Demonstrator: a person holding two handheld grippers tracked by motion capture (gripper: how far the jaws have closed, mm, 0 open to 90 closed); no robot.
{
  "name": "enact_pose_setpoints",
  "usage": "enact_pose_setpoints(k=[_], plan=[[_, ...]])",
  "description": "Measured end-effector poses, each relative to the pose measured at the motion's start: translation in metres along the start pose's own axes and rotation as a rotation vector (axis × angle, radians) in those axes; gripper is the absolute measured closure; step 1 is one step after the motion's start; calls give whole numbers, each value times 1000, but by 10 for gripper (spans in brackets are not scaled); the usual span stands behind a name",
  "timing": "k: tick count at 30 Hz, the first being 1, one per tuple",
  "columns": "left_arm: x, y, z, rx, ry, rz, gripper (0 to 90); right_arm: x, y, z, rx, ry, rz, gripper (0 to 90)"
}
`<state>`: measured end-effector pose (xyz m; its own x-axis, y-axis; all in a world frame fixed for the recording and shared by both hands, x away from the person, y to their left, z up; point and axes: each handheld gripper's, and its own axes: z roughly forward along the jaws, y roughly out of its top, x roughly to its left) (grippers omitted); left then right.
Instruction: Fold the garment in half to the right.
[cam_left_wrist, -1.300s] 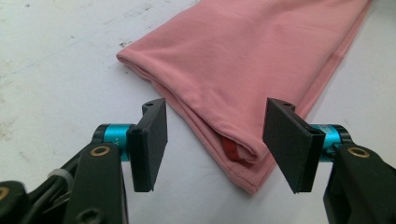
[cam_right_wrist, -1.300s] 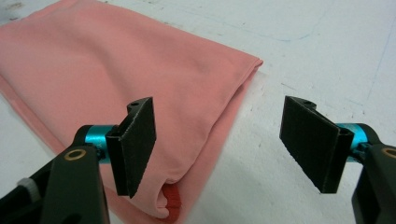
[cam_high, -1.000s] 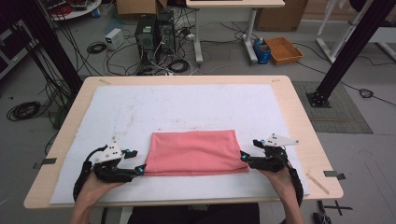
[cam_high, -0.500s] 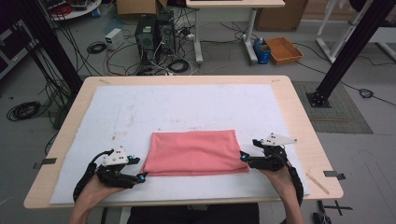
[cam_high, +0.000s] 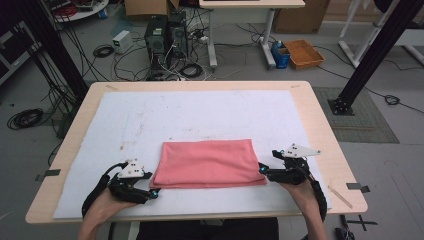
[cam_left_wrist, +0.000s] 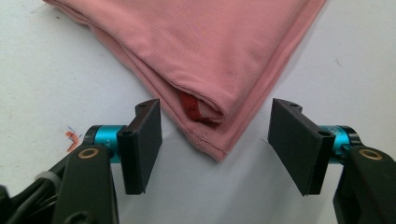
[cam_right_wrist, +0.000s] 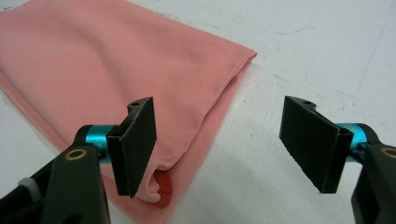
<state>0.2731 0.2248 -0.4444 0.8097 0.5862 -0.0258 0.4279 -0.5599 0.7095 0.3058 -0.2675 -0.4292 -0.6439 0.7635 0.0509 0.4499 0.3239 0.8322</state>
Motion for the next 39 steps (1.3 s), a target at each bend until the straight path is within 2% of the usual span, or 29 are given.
enact_pose_setpoints(k=[7, 16, 31, 39], plan=[[-4, 3, 3, 2, 17, 7, 385, 1, 0, 1, 0, 1, -7, 273], [-5, 4, 3, -8, 13, 22, 508, 3, 1, 2, 0, -4, -7, 275], [-3, 4, 2, -12, 21, 17, 692, 4, 3, 0, -3, -7, -14, 276], [-2, 2, 2, -21, 27, 7, 770, 3, 2, 5, 7, 3, -23, 276]])
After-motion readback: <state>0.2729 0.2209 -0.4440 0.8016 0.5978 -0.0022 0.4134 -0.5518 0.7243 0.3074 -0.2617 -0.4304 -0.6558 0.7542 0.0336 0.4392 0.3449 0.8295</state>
